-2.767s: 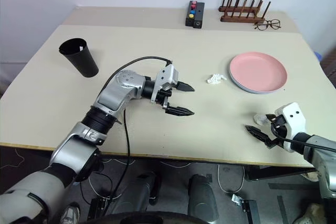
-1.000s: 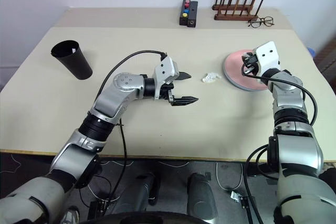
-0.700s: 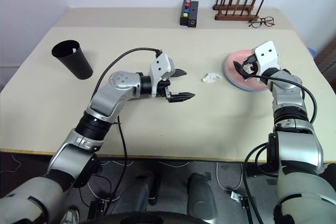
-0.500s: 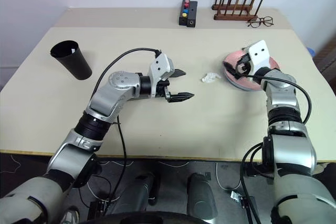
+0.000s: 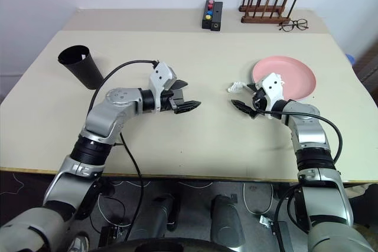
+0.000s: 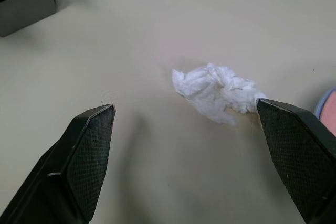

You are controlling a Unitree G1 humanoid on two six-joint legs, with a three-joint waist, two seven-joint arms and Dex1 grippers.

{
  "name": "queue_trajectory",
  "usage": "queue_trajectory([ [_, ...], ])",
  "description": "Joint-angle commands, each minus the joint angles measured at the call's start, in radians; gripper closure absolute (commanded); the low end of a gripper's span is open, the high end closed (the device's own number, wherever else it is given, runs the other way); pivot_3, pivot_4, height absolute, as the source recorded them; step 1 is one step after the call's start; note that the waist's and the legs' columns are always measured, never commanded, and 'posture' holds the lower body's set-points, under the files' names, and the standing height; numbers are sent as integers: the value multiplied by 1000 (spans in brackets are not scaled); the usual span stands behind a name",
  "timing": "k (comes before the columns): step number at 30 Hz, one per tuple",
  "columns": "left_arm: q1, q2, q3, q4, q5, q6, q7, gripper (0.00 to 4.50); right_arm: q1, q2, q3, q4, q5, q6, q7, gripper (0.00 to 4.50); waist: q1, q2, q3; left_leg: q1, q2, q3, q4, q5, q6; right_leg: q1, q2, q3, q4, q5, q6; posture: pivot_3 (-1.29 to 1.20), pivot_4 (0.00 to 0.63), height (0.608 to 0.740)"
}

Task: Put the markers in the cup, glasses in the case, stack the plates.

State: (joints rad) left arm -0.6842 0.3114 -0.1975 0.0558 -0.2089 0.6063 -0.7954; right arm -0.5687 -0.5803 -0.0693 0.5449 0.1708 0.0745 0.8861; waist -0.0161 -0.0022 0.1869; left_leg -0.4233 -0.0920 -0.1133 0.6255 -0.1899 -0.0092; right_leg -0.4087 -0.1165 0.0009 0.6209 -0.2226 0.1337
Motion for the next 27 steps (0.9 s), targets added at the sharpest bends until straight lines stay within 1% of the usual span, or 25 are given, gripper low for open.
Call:
queue_trajectory([
  [1,0,5,31,-57,-16,16,27,0,-35,17,-9,15,-1,-36,-24,119,1,0,0,0,0,0,0,0,0,0,0,0,0,0,0,0,150,740],
  [15,48,27,50,-176,-26,96,97,0,-219,103,28,337,-93,-212,-136,119,-3,0,0,0,0,0,0,0,-1,0,0,0,0,0,0,0,150,740],
  [27,69,53,59,-239,-36,121,146,0,-287,116,57,497,-158,-274,-168,119,-4,0,0,0,0,0,-1,1,-1,0,0,0,0,0,0,0,150,740],
])
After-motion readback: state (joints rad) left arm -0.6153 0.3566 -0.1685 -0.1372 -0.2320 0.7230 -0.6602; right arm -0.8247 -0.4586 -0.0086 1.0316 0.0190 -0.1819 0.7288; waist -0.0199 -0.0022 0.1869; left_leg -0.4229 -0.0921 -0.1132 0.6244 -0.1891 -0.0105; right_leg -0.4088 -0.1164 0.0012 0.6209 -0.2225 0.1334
